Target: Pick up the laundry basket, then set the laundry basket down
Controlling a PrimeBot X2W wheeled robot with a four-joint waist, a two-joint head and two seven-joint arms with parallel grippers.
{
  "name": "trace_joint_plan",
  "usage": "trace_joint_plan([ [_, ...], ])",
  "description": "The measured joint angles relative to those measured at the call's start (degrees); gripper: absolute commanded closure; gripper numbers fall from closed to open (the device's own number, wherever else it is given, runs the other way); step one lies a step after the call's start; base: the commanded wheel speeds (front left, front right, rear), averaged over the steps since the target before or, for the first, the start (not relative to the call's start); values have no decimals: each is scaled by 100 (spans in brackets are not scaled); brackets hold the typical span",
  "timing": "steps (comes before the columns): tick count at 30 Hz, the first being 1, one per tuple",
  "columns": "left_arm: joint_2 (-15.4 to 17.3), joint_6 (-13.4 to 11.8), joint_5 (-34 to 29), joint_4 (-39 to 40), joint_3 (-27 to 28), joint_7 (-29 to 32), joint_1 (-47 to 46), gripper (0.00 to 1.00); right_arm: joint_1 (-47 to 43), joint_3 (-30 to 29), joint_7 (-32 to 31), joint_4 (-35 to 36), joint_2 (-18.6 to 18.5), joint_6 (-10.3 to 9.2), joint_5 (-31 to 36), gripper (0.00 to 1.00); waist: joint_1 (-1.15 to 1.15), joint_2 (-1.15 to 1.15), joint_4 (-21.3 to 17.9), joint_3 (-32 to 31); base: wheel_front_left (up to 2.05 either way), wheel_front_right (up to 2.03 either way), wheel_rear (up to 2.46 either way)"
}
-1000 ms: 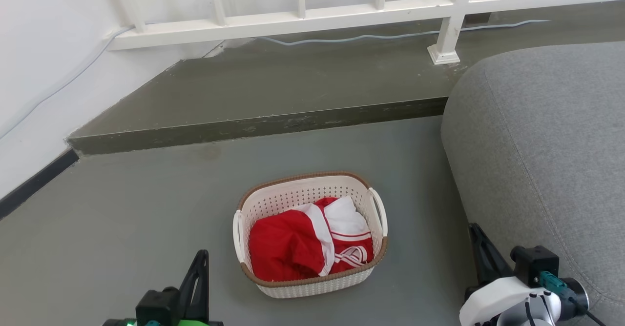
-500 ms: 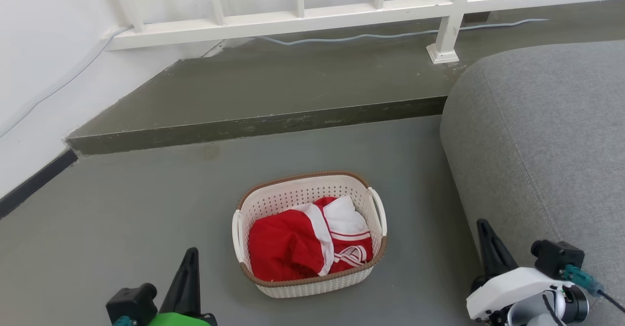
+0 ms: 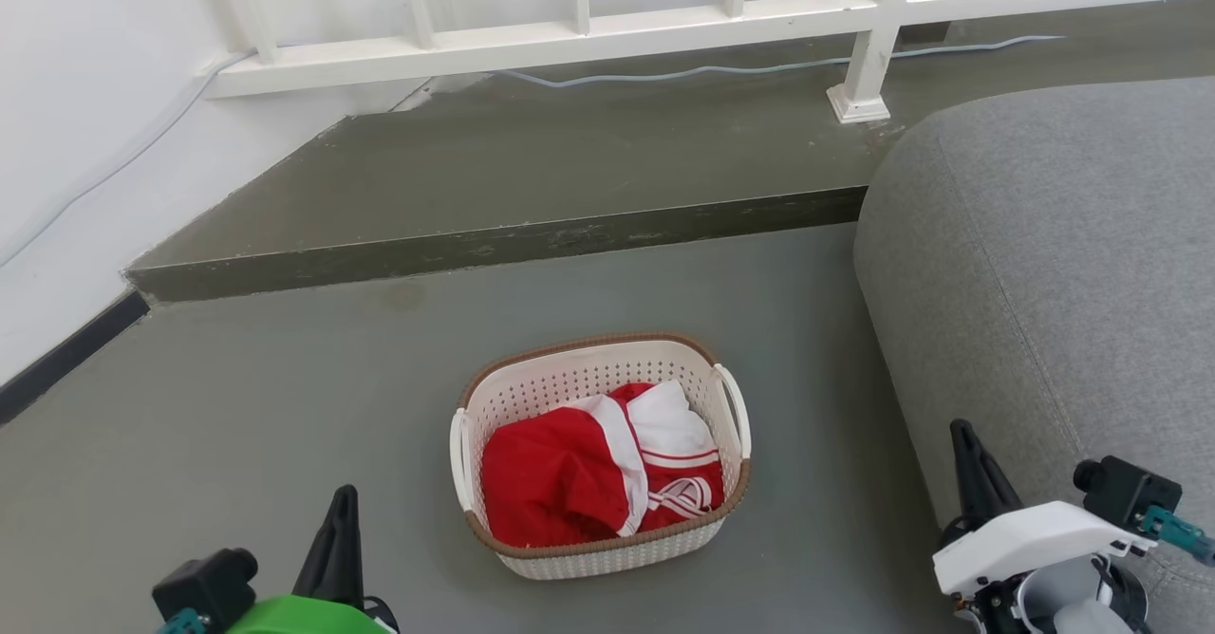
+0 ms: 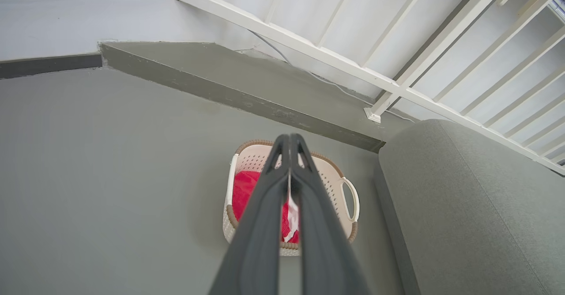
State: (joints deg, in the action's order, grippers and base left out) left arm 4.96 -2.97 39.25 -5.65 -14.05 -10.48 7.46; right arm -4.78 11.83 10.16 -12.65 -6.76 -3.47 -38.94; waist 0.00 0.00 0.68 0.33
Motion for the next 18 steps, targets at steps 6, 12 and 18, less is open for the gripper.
trace_joint_plan([
  [6,12,54,435,-52,100,92,-52,100,46,-110,-114,0,0,62,-433,100,0,0,-6,0,0,0,0],
  [12,22,120,900,-112,198,196,-120,100,107,-227,-216,-2,0,142,-870,100,0,0,-11,0,0,0,0],
  [18,42,188,1365,-157,289,289,-188,100,141,-344,-316,-5,2,198,-1329,100,0,0,-16,0,0,0,0],
])
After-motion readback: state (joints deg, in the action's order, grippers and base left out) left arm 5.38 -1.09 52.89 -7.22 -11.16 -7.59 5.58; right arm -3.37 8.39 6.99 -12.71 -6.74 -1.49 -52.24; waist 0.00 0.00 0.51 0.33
